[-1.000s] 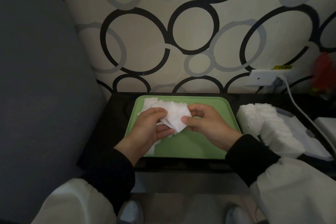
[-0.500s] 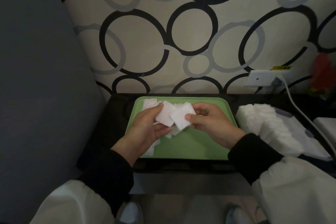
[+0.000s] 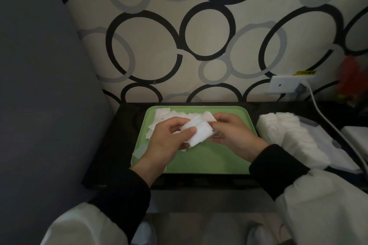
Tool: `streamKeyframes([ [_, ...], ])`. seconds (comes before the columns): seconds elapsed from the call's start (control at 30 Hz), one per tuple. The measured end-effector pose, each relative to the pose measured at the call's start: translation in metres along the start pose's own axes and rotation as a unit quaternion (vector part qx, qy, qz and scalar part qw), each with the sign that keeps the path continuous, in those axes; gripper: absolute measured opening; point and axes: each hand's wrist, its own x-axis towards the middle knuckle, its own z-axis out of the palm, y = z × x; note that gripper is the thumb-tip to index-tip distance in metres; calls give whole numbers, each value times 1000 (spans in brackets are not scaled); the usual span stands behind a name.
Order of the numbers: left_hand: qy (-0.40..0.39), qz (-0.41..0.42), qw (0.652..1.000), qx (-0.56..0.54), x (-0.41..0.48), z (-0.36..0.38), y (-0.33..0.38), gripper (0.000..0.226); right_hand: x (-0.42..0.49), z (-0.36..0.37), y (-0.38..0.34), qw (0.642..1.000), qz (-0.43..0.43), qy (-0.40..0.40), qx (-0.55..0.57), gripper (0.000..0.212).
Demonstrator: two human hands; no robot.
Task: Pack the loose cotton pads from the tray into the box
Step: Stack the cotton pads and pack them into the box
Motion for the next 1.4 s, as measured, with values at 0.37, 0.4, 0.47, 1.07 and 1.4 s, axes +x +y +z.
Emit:
streamKeyframes([
  [0.37, 22, 10, 999, 23, 4, 1, -2, 13, -8, 7, -4, 993, 16, -83, 81, 14],
  [0.4, 24, 15, 999, 28, 5, 2, -2, 14, -8, 7, -5, 993, 18, -83, 87, 13],
  [0.47, 28, 26, 998, 43, 6, 3, -2, 15, -10, 7, -5, 992, 21, -82, 96, 10],
  [1.07, -49, 14, 997, 55, 8, 57, -7, 13, -32, -68, -5, 987, -84, -24, -136, 17],
  [1.4, -93, 8, 993, 68, 9, 120, -22, 12, -49, -149, -50, 924, -155, 136, -323, 10],
])
